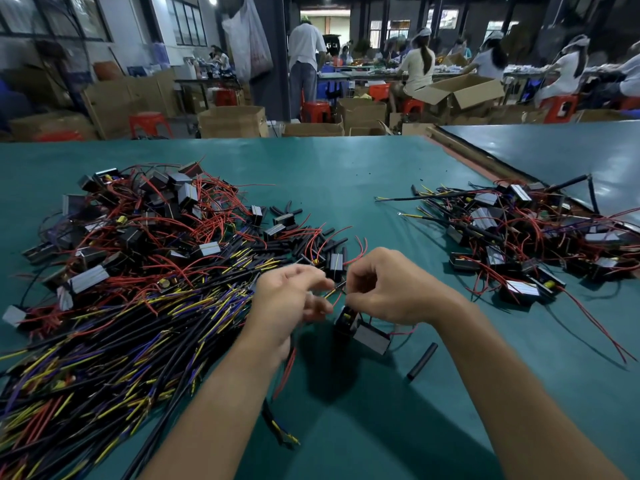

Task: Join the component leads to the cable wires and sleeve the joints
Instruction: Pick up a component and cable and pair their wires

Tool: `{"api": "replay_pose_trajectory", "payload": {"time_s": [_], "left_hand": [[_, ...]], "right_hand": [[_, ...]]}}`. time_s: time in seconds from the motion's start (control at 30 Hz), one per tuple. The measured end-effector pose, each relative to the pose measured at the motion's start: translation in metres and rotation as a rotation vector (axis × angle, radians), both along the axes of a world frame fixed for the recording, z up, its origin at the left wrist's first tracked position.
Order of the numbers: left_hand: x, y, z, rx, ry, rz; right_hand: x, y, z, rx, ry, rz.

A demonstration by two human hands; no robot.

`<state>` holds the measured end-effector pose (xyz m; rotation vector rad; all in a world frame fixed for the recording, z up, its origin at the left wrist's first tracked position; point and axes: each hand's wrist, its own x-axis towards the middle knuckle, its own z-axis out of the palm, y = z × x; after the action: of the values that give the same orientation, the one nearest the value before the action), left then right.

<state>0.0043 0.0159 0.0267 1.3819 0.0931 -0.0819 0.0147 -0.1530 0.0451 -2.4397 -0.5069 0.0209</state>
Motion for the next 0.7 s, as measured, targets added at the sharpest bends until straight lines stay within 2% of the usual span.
{"api": "replay_pose_trajectory", "payload": {"time_s": [0.07,0.13,0.33,0.7], "left_hand": [[0.005,0.012,0.005,-0.05,-0.035,0.089],[0.006,0.019,0.007,0.007,-0.09,0.128],[-0.005,0.001,-0.001,0.203,-0.124,-0.155],[-0.002,-0.003,-0.007,0.207,-0.208,-0.099]], "right_hand": [[0.003,-0.004,0.0,-0.015,0.0,0.004],[0.006,-0.005,-0.001,0.06,-0.027,-0.022],[0.007,-0.002,-0.005,0.15,-0.019,0.005],[0.005,-0.002,-0.005,0.136,0.04,0.039]]}}
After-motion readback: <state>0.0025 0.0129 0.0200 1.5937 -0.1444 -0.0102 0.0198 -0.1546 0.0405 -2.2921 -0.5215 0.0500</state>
